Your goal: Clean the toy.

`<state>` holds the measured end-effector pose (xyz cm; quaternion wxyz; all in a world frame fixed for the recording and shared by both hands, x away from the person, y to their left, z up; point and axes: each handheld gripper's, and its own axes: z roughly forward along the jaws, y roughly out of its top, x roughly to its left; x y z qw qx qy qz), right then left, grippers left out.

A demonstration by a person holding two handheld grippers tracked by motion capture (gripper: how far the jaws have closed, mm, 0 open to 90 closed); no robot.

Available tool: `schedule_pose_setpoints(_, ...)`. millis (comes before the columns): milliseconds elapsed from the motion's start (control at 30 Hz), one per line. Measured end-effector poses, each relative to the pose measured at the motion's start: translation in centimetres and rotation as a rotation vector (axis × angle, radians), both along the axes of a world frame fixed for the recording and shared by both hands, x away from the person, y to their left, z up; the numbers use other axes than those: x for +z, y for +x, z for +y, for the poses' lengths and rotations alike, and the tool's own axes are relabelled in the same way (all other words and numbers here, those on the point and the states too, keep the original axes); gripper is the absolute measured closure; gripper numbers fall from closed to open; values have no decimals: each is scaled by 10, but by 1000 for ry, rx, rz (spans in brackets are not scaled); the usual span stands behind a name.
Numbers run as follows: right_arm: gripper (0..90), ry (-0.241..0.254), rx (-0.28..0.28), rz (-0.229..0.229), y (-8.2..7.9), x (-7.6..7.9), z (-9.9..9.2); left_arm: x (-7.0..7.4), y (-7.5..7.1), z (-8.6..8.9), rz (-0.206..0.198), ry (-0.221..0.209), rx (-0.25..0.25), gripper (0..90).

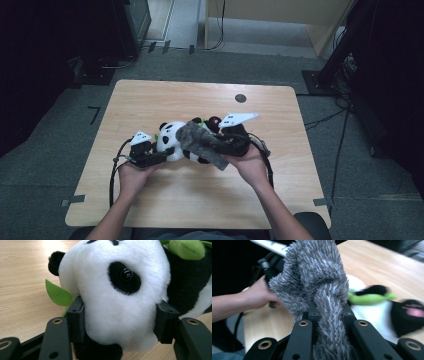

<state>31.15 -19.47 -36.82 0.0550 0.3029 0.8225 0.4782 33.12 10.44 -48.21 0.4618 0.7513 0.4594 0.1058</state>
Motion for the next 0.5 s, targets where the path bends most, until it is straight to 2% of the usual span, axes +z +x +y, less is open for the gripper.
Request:
schedule_pose_setpoints(133,776,-34,66,20,-6,-15,29,3,1,1,8,3,7,403)
schedule_pose_setpoints(233,776,-69,105,54,-9,-35,48,3,0,1,13,-1,11,403)
schedule_pose_setpoints(333,776,-118,146,41,-10,-52,59,4,0,1,15,-2,14,403)
schedule_pose_setpoints(500,777,-136,138,61,-8,-74,67,4,0,0,23,-6,18,402)
